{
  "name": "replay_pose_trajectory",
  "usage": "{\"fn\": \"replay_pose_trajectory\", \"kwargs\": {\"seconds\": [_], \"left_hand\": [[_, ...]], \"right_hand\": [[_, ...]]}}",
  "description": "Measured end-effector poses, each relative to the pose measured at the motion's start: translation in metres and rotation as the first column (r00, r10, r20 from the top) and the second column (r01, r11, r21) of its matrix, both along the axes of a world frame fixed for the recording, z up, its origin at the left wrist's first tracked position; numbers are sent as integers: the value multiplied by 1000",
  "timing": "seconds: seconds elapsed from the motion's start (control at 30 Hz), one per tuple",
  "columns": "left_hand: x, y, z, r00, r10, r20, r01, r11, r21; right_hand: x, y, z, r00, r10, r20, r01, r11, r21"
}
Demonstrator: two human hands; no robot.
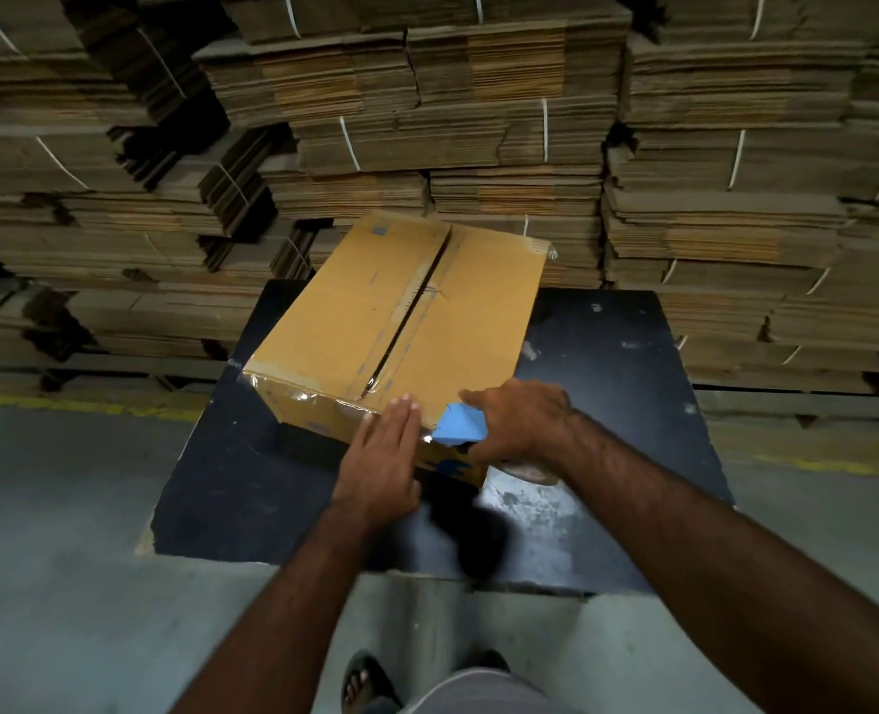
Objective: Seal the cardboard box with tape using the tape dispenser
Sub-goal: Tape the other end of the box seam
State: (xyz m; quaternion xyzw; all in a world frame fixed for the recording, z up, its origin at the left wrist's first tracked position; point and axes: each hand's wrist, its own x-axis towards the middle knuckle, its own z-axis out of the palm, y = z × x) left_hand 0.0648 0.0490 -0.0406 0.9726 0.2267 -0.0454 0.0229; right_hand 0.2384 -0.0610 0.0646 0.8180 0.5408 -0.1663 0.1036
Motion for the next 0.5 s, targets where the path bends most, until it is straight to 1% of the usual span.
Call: {"fn": "replay_pose_trajectory", "kwargs": {"seconds": [0.1, 0.17, 0.27, 0.43, 0.5], "left_hand": [[-4, 2, 0, 998, 27, -52, -24, 997, 68], [-4, 2, 2, 997, 32, -71, -26, 996, 86], [0, -3, 4, 995, 45, -90, -39, 997, 66], [6, -7, 12, 986, 81, -148, -76, 996, 40], [13, -14, 17, 993, 42, -113, -40, 999, 19]], "right_hand": [[12, -13, 2, 999, 4, -52, -1, 999, 45], [26, -32, 2, 1000, 15, -24, -14, 999, 46], [37, -51, 1, 1000, 1, -7, -1, 1000, 2], [29, -44, -10, 996, 42, 77, -47, 997, 60], [32, -46, -12, 997, 34, 65, -38, 998, 56]]}}
